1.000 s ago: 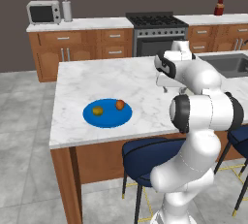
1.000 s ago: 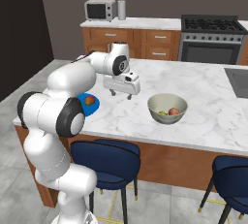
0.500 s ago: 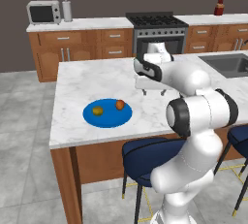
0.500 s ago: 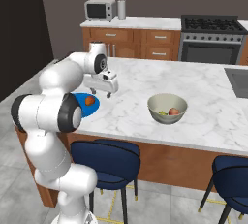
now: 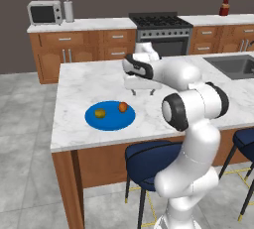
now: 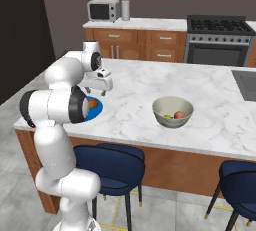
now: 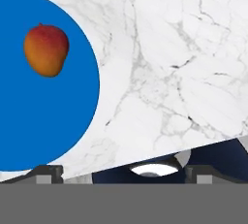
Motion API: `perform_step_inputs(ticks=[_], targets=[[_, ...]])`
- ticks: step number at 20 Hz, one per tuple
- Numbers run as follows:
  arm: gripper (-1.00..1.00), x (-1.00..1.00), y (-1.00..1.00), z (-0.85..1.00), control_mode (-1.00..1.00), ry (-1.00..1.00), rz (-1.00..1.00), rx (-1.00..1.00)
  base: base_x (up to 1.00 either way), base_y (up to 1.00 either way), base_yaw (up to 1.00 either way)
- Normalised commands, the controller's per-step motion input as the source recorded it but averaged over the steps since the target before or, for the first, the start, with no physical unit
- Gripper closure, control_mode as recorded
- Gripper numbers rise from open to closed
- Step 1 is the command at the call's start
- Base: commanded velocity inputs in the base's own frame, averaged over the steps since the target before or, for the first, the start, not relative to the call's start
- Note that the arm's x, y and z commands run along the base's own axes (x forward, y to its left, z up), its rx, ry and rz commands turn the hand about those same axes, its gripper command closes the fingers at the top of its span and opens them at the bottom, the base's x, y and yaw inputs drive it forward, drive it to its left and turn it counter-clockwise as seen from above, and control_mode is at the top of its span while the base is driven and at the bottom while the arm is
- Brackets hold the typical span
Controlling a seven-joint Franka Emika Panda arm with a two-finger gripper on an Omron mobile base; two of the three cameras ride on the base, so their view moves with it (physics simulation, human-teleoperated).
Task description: Take the fruits from the plate on the dining counter and place two fruits in each bowl.
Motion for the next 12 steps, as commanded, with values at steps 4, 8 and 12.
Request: perform_step_inputs(ticks=[4,8,12], targets=[[-1.0,0.4,0.32,0.0,-1.0,0.04,0.05,0.0,0.0,0.0,0.0],[-1.0,0.42,0.41,-0.03,-1.0,0.04,0.03,0.0,0.0,0.0,0.0],[-1.0,0.4,0.4,-0.2,-1.0,0.0,0.0,0.0,0.0,0.0,0.0]])
